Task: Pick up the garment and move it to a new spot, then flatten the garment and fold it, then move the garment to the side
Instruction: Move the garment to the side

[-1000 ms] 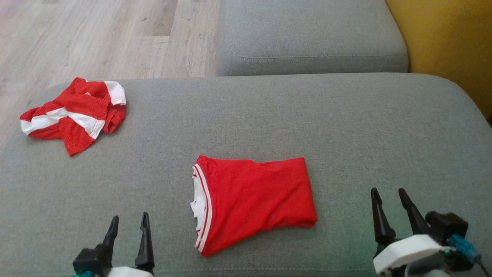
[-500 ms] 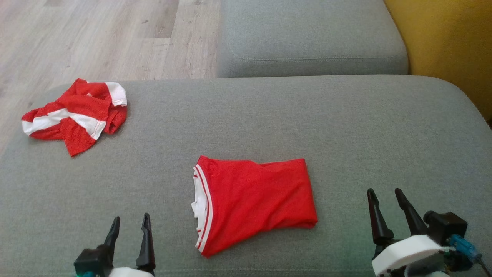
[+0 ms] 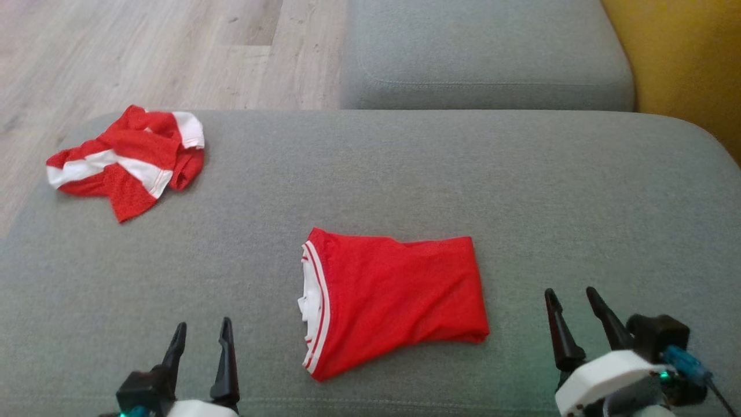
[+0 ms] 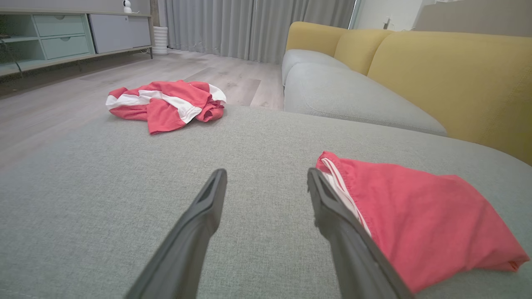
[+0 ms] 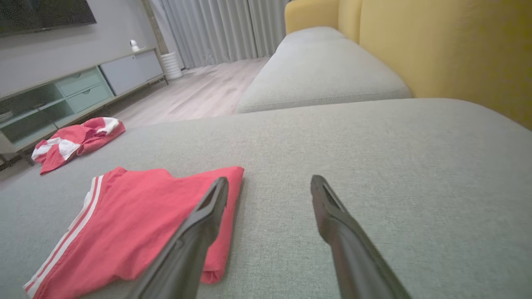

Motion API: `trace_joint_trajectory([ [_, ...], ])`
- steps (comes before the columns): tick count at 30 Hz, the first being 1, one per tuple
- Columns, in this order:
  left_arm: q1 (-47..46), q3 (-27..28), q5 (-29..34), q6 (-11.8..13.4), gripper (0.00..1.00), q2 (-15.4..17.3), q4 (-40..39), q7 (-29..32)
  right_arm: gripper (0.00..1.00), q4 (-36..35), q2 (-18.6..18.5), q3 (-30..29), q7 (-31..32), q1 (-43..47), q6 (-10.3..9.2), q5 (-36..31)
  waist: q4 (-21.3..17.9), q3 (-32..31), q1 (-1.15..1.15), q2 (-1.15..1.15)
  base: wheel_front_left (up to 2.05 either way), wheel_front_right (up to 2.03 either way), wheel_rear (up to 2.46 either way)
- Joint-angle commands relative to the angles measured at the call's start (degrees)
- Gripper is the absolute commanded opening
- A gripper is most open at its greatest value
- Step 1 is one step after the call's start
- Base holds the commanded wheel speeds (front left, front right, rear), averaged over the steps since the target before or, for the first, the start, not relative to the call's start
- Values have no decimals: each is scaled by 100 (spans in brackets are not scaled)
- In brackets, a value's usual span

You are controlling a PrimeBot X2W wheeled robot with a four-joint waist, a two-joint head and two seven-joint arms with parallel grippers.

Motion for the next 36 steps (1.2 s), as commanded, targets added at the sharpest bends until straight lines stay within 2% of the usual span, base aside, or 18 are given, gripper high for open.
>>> trace_joint_trajectory([
  [1, -378, 175, 75, 30, 100, 129, -216, 9, 100, -101, -28, 151, 122, -478, 39, -34, 105, 45, 0, 0, 0, 0, 0],
  [9, -520, 79, 166, 33, 100, 100, -363, 46, 100, 600, -28, 153, 975, -1264, 39, 15, 609, 190, 0, 0, 0, 0, 0],
  [13, -535, 37, 201, 54, 100, 96, -437, 68, 100, 977, -28, 100, 1148, -1507, 39, -2, 821, 263, 0, 0, 0, 0, 0],
  [22, -569, -19, 222, 39, 100, 79, -464, 73, 100, 2362, -28, -206, 1301, -2051, 39, 127, 1327, 487, 0, 0, 0, 0, 0],
  [29, -576, -11, 219, 42, 100, 80, -482, 51, 100, 3192, -28, -69, 1293, -2466, 39, 179, 1406, 639, 0, 0, 0, 0, 0],
  [30, -583, -8, 220, 44, 100, 77, -484, 46, 83, 3259, -28, -11, 1290, -2526, 39, 224, 1391, 667, 0, 0, 0, 0, 0],
  [31, -591, -9, 224, 46, 100, 73, -487, 43, 51, 3318, -28, 56, 1281, -2586, 39, 268, 1365, 692, 0, 0, 0, 0, 0],
  [32, -602, -14, 231, 45, 100, 69, -489, 40, 36, 3361, -28, 118, 1253, -2643, 39, 329, 1333, 714, 0, 0, 0, 0, 0],
  [33, -611, -16, 236, 47, 100, 64, -496, 37, 5, 3393, -28, 167, 1213, -2707, 39, 382, 1286, 740, 0, 0, 0, 0, 0],
  [34, -621, -22, 246, 51, 100, 60, -507, 34, 0, 3417, -28, 198, 1153, -2779, 39, 401, 1232, 765, 0, 0, 0, 0, 0],
  [36, -644, -29, 262, 56, 100, 45, -524, 26, 0, 3472, -28, 186, 1009, -2937, 39, 332, 1089, 824, 0, 0, 0, 0, 0],
])
